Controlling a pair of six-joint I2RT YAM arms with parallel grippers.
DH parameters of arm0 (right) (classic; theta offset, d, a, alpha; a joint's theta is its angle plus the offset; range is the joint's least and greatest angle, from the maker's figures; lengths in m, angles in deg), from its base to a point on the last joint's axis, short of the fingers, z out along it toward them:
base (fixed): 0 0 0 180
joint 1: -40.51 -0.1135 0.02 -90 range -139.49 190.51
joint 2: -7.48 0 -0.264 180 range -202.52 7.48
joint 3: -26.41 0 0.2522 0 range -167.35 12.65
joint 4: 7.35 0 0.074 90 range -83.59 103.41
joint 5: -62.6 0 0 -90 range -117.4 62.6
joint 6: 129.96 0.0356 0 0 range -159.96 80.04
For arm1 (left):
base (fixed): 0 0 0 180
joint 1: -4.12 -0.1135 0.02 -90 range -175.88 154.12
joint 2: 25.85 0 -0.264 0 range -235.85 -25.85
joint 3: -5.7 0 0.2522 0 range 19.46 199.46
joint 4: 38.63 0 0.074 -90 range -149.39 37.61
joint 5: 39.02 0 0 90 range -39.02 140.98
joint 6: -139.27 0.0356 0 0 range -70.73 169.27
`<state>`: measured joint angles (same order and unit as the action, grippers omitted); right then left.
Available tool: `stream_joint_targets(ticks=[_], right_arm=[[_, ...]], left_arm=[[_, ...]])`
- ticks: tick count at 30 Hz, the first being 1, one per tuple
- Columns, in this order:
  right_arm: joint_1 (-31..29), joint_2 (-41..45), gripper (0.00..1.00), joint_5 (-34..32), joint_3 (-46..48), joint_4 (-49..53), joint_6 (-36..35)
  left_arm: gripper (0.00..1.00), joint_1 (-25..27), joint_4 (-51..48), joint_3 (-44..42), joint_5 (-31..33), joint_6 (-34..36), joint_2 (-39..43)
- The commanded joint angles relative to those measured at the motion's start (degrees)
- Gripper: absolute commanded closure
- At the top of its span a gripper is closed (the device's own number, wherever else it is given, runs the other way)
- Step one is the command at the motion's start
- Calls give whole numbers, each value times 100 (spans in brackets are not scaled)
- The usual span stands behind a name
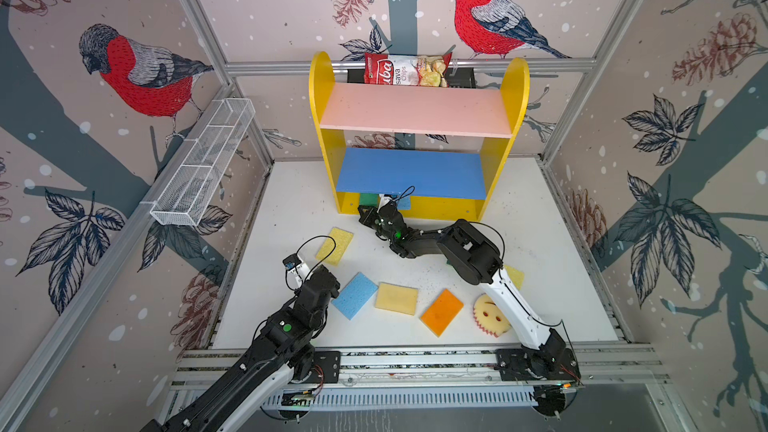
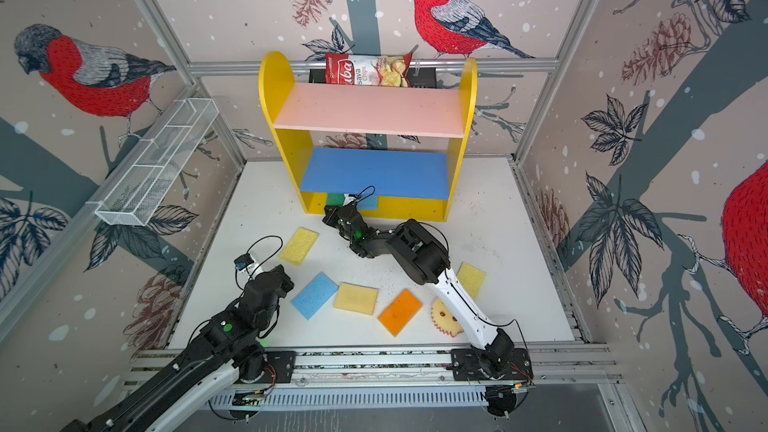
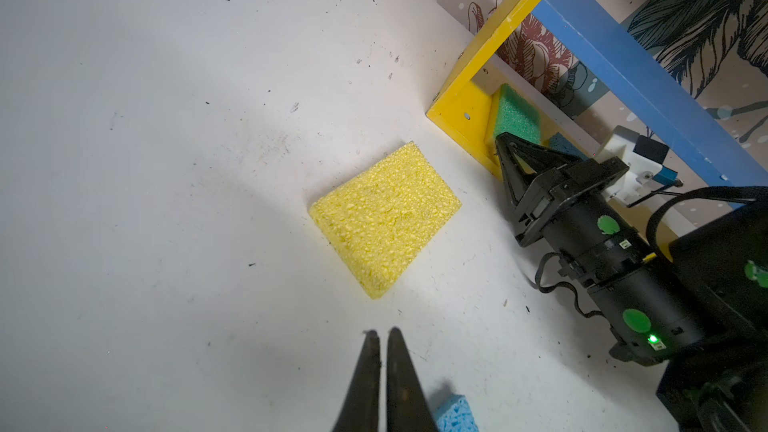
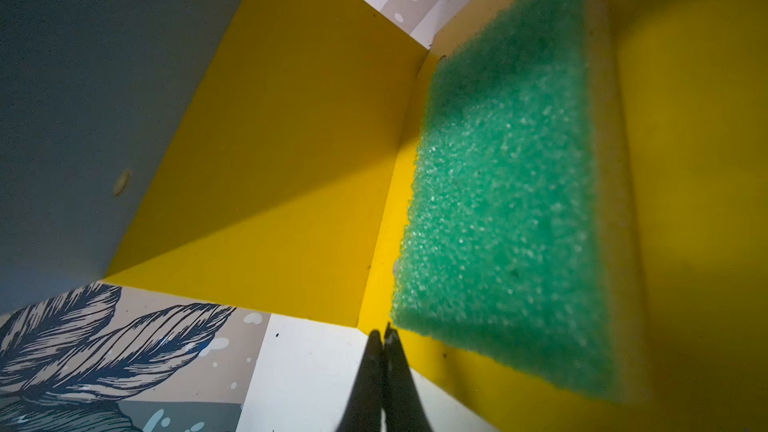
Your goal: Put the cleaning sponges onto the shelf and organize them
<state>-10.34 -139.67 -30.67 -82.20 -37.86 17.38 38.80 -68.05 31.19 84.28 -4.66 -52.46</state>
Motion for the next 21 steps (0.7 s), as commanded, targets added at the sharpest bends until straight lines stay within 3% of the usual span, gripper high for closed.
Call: stream_joint_targets(ticks=[1,21], right_arm=[[-21,-156,100,-209,-32,1285,56],[-17,-243,100,-329,-308,1651,-140]], left_arm=[[91,-20,-38,50,-8,49,10],[91,-57,8,102,-91,59,-64]])
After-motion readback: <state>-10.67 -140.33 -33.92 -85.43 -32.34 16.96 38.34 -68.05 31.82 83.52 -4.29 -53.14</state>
